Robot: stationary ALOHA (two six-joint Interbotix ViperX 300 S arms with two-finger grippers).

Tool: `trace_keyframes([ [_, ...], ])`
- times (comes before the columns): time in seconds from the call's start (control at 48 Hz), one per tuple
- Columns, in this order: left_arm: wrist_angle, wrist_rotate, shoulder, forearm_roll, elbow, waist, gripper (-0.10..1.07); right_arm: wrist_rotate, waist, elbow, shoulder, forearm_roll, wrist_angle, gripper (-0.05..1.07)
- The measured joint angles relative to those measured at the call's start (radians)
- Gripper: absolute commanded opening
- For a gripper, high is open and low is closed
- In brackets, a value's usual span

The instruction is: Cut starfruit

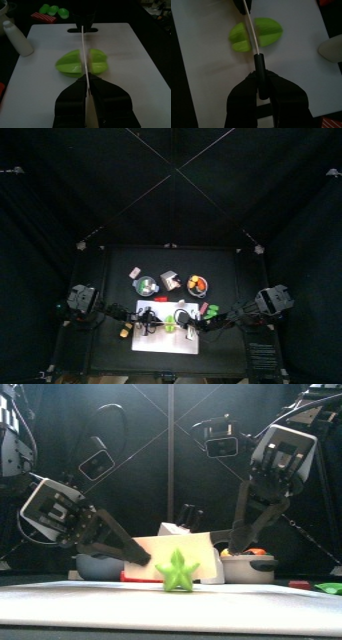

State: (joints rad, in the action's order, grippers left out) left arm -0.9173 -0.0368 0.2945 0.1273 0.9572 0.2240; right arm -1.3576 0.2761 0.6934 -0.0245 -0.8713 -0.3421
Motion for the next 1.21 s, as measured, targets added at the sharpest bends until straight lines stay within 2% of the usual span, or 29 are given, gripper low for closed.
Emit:
trace_keyframes([
  [0.646, 0.031, 0.0, 0.009, 0.003, -0.002, -0.029, 0.51, 0.0, -0.011, -0.012, -0.044, 0.0, -0.003, 0.38],
  [1.208, 0.041, 0.002, 0.023, 0.003, -0.009, -0.058, 0.51, 0.002, -0.023, -0.017, -0.044, -0.002, -0.04, 0.38],
])
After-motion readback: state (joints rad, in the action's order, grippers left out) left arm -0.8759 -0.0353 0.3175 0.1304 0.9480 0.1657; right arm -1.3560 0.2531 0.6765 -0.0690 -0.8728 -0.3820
